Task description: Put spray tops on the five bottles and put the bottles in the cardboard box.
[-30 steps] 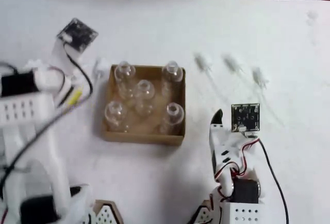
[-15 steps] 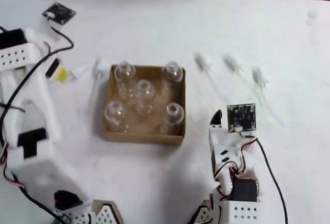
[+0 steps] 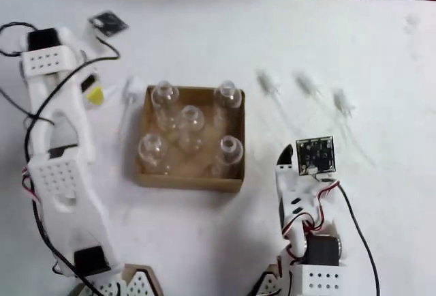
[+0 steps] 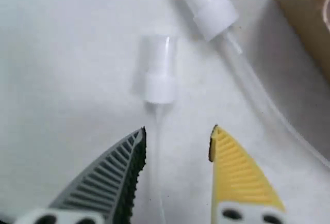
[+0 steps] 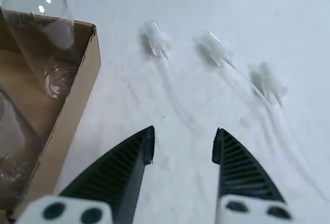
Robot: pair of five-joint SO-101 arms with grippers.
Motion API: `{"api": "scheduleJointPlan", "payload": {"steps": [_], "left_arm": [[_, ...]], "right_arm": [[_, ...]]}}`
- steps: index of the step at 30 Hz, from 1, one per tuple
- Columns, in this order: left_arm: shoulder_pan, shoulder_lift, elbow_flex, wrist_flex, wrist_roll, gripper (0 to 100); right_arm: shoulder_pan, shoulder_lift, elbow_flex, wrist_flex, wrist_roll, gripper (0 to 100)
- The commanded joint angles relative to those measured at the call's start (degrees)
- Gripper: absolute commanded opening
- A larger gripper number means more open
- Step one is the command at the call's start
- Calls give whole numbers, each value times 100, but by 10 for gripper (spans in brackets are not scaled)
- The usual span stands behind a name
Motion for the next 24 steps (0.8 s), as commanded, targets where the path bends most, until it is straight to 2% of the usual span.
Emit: {"api": "scheduleJointPlan", "payload": {"steps": [1, 12, 17, 24], "left_arm": [[374, 462, -1020, 404, -571, 195], [374, 1692, -2796, 448, -642, 200], [400, 2035, -3253, 396, -686, 233], [356, 2492, -3358, -123, -642, 241]], "right_arm": [[4, -31, -26, -154, 97, 163], [-4, -31, -26, -154, 97, 164], [-4, -31, -26, -154, 97, 164], [-4, -31, -26, -154, 97, 164]]}}
